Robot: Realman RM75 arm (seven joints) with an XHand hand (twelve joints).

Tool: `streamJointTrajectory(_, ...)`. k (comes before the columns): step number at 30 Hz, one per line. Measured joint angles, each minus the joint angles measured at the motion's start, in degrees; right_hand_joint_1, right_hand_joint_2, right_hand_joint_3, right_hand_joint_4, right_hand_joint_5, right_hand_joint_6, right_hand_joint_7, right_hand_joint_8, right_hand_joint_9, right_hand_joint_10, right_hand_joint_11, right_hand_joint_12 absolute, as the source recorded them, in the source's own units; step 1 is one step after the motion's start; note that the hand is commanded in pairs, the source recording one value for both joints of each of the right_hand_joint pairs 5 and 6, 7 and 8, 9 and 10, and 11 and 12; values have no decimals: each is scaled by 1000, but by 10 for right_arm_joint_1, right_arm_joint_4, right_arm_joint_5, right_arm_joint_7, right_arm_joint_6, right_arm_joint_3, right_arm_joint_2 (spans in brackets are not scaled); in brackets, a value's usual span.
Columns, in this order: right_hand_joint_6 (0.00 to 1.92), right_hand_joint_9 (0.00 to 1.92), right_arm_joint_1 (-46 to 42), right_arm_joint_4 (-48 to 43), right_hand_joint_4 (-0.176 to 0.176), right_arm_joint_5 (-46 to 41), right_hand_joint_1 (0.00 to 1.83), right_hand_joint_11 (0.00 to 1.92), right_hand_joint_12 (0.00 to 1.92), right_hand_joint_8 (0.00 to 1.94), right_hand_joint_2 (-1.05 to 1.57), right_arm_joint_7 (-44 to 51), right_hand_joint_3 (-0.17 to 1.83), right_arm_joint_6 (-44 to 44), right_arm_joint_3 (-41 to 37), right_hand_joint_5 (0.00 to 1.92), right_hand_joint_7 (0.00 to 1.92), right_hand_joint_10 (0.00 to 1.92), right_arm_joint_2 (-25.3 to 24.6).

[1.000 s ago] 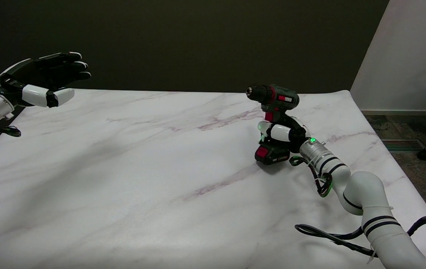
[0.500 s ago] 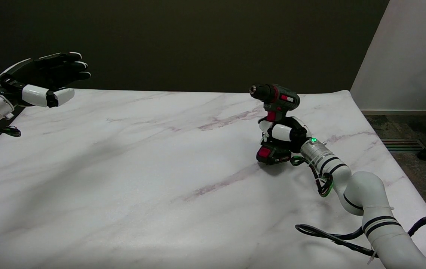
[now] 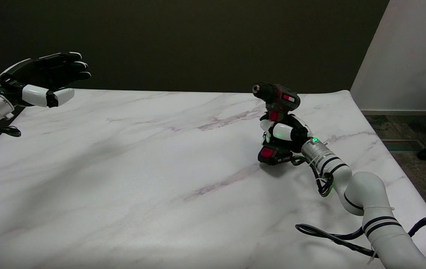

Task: Pick up the power screwdriver.

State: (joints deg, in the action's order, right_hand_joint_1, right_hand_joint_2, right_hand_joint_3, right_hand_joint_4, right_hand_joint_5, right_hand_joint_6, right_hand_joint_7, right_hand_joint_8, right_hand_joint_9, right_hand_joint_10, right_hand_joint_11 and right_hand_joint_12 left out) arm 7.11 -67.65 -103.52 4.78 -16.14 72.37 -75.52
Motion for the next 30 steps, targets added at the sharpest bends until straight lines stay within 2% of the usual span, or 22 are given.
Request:
streamJointTrajectory(2, 1540, 1920, 0, 0, 176, -1, 1138, 1916, 1916, 1920, 384, 0, 902, 0, -1, 1540, 1920, 1920, 0)
streamJointTrajectory(3, 1587, 1920, 0, 0, 176, -2, 1124, 1920, 1920, 1920, 180, 0, 890, 0, -1, 1587, 1920, 1920, 0)
streamJointTrajectory(6, 1892, 1920, 0, 1, 176, -7, 1100, 1920, 1920, 1920, -102, 0, 832, 0, -1, 1892, 1920, 1920, -1)
streamJointTrajectory(9, 1920, 1920, 0, 4, 176, -14, 1094, 1920, 1920, 1920, -402, 0, 612, -1, -2, 1920, 1920, 1920, -1)
streamJointTrajectory(14, 1871, 1920, 0, 9, 176, -23, 1052, 1920, 1920, 1920, -464, 0, 418, -5, -2, 1871, 1920, 1920, 0)
streamJointTrajectory(17, 1852, 1920, 1, 11, 176, -27, 1045, 1920, 1920, 1920, -427, 0, 404, -6, -3, 1852, 1920, 1920, 0)
streamJointTrajectory(21, 1874, 1920, 1, 14, 176, -31, 1041, 1920, 1920, 1920, -390, 0, 455, -6, -4, 1874, 1920, 1920, 0)
streamJointTrajectory(27, 1920, 1920, 1, 15, 176, -35, 996, 1920, 1920, 1920, -425, 0, 637, -8, -4, 1920, 1920, 1920, 0)
streamJointTrajectory(30, 1920, 1920, 1, 16, 176, -39, 978, 1920, 1920, 1920, -346, 0, 670, -9, -5, 1920, 1920, 1920, 0)
